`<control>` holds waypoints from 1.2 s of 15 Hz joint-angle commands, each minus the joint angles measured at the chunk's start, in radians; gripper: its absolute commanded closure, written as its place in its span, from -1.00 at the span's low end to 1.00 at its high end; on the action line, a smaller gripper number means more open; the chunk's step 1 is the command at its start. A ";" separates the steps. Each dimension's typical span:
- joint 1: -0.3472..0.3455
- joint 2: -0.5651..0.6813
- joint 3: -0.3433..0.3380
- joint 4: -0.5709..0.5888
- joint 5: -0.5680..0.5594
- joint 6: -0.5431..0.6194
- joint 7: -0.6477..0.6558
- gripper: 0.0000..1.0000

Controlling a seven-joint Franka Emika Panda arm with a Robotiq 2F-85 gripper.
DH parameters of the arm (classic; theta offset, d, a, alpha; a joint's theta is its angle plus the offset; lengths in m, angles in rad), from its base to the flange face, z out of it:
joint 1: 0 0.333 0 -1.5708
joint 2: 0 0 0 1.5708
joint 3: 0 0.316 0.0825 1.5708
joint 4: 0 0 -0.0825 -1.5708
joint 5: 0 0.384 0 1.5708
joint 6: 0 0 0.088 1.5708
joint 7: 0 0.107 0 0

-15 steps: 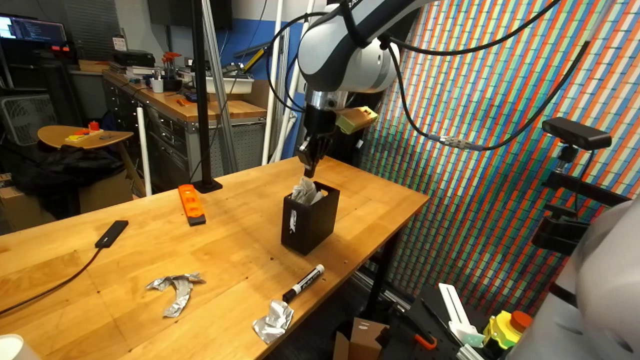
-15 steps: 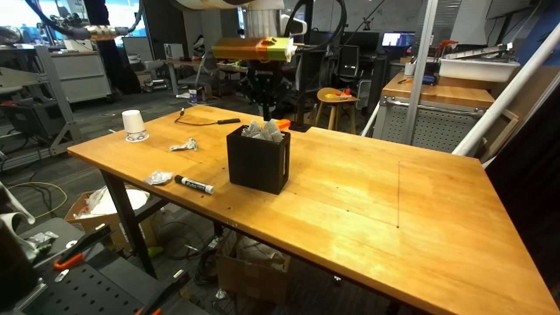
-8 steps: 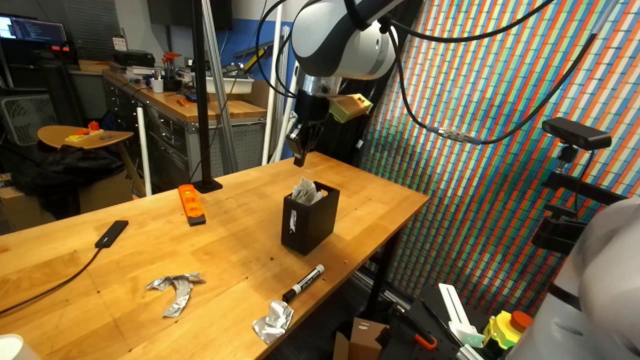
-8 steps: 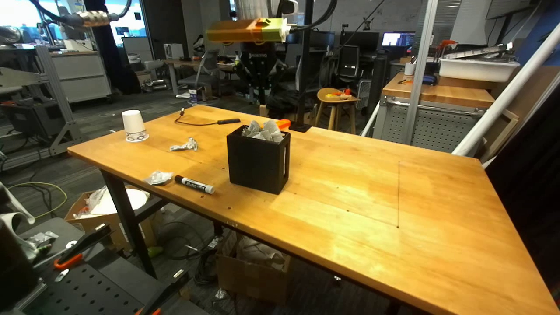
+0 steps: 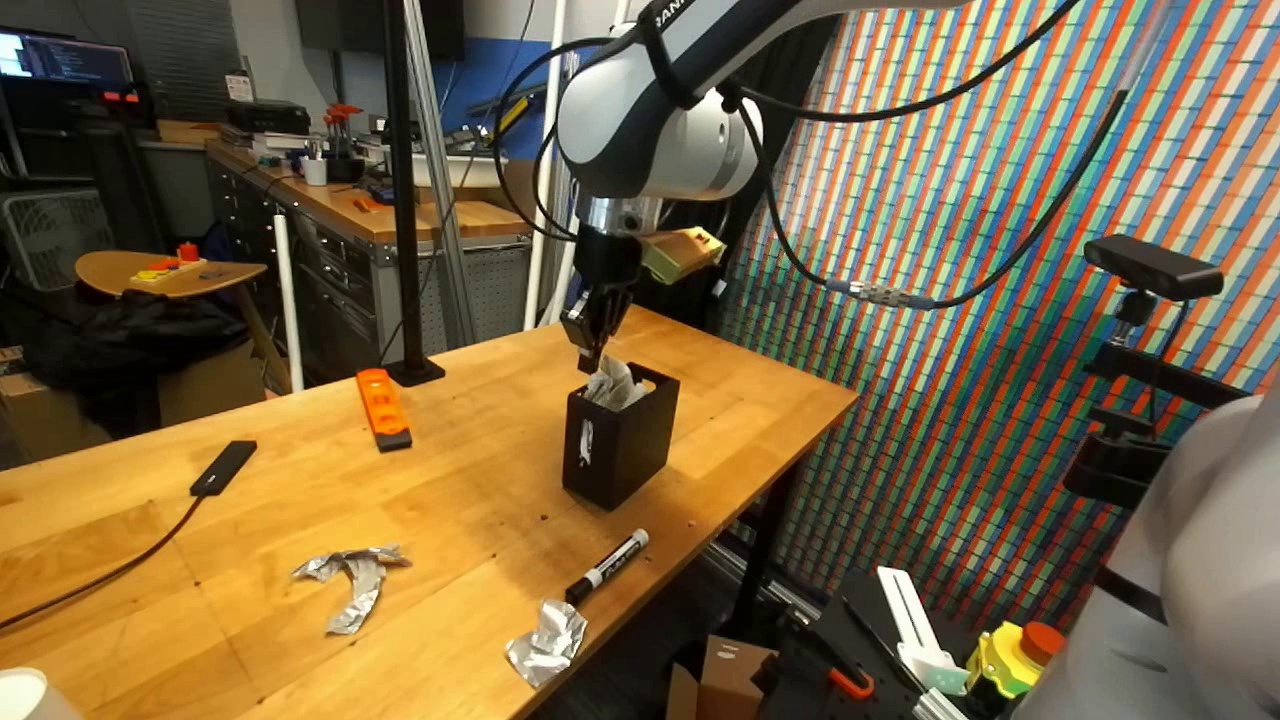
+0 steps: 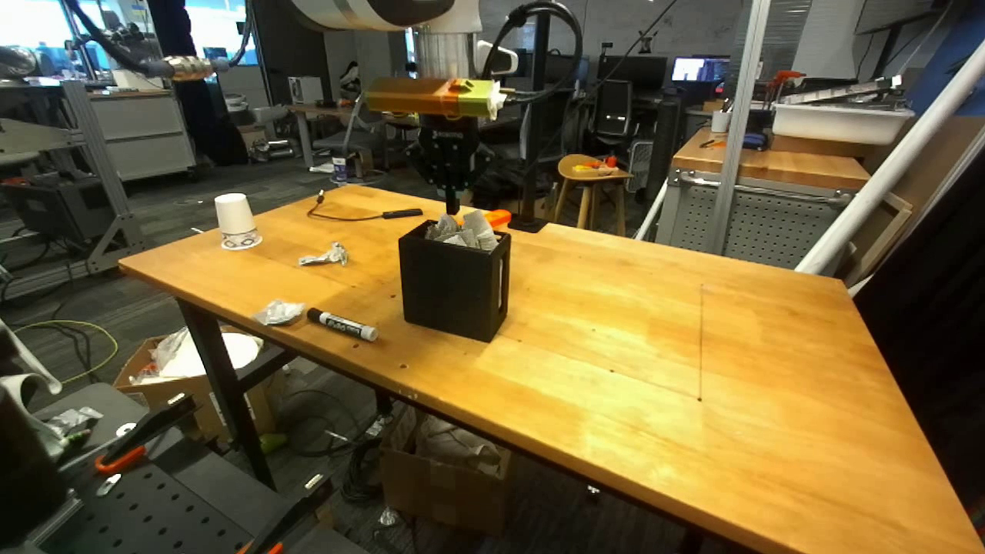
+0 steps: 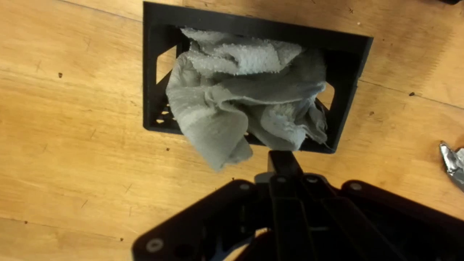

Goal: Put the towel in the box

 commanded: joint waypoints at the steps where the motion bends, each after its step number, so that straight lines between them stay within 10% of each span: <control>1: -0.021 0.025 -0.006 0.013 0.030 0.005 -0.047 1.00; 18: -0.031 -0.031 0.006 -0.005 -0.007 -0.001 -0.078 1.00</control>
